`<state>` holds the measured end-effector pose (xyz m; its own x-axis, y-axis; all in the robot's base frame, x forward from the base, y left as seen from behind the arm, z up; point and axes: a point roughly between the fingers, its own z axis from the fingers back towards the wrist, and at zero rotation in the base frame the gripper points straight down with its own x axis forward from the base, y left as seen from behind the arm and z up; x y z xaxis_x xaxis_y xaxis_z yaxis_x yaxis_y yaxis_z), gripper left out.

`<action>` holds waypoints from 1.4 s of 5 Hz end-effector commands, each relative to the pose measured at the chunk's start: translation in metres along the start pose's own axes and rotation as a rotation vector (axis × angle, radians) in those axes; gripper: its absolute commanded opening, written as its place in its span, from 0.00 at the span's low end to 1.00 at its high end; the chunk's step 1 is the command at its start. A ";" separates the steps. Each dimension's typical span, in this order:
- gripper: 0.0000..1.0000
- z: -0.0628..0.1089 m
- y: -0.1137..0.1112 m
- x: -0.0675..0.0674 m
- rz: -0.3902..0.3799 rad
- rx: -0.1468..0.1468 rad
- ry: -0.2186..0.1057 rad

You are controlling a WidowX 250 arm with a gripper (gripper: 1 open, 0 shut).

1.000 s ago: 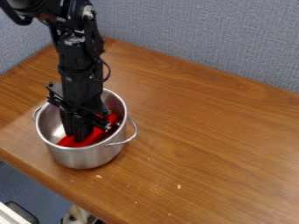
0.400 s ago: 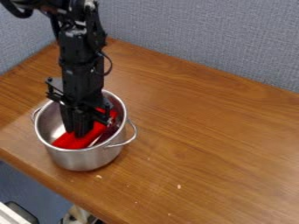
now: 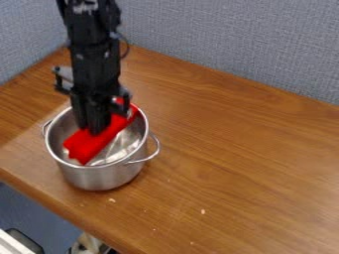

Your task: Move the red object from the metal pot to the table

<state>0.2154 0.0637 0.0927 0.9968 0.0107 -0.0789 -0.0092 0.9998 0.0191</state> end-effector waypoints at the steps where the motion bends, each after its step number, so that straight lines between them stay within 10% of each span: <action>1: 0.00 0.037 -0.012 0.021 -0.028 -0.011 -0.069; 4: 0.00 0.063 -0.107 0.064 -0.238 -0.075 -0.113; 7: 0.00 0.047 -0.050 0.052 -0.128 -0.056 -0.141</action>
<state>0.2703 0.0111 0.1197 0.9921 -0.1250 0.0081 0.1252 0.9910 -0.0469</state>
